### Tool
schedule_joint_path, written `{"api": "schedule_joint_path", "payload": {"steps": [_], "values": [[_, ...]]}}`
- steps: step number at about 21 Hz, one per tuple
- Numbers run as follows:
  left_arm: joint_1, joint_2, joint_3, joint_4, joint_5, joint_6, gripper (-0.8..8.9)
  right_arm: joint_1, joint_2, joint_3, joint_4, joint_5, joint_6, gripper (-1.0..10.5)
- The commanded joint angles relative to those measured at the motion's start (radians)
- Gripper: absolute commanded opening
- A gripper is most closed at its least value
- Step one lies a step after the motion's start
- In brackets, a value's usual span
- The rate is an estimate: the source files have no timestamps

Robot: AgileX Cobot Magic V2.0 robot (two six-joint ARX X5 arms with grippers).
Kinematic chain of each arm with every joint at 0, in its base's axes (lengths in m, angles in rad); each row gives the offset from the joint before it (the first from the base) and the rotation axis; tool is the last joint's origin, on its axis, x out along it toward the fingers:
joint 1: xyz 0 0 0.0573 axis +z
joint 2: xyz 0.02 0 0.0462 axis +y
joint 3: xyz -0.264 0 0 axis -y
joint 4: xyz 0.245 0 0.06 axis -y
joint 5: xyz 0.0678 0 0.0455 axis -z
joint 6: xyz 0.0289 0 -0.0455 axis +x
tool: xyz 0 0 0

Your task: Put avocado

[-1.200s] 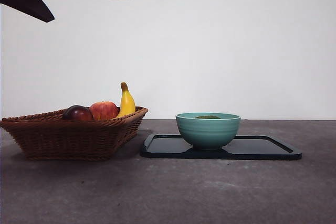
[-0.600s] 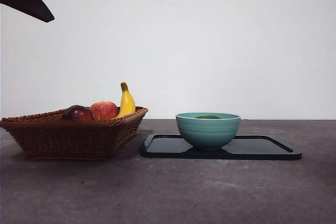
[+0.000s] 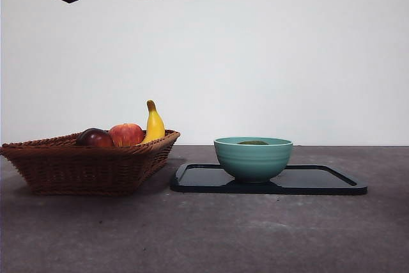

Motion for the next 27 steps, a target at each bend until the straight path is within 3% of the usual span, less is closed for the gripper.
{"api": "schedule_joint_path", "payload": {"steps": [1, 15, 18, 24, 27], "values": [[-0.007, 0.005, 0.009, 0.005, 0.003, 0.011, 0.08, 0.006, 0.008, 0.014, 0.004, -0.003, 0.008, 0.1], [-0.007, 0.003, 0.009, 0.008, 0.003, 0.011, 0.08, 0.006, 0.008, 0.014, 0.004, -0.003, 0.008, 0.1], [0.018, -0.028, 0.009, 0.039, -0.058, 0.05, 0.09, 0.006, 0.008, 0.014, 0.004, -0.003, 0.008, 0.1], [0.175, -0.159, -0.022, 0.32, -0.152, 0.124, 0.08, 0.006, 0.008, 0.014, 0.004, -0.003, 0.008, 0.1], [0.297, -0.27, -0.119, 0.554, -0.165, 0.163, 0.08, 0.006, 0.008, 0.014, 0.004, -0.003, 0.008, 0.1]]}}
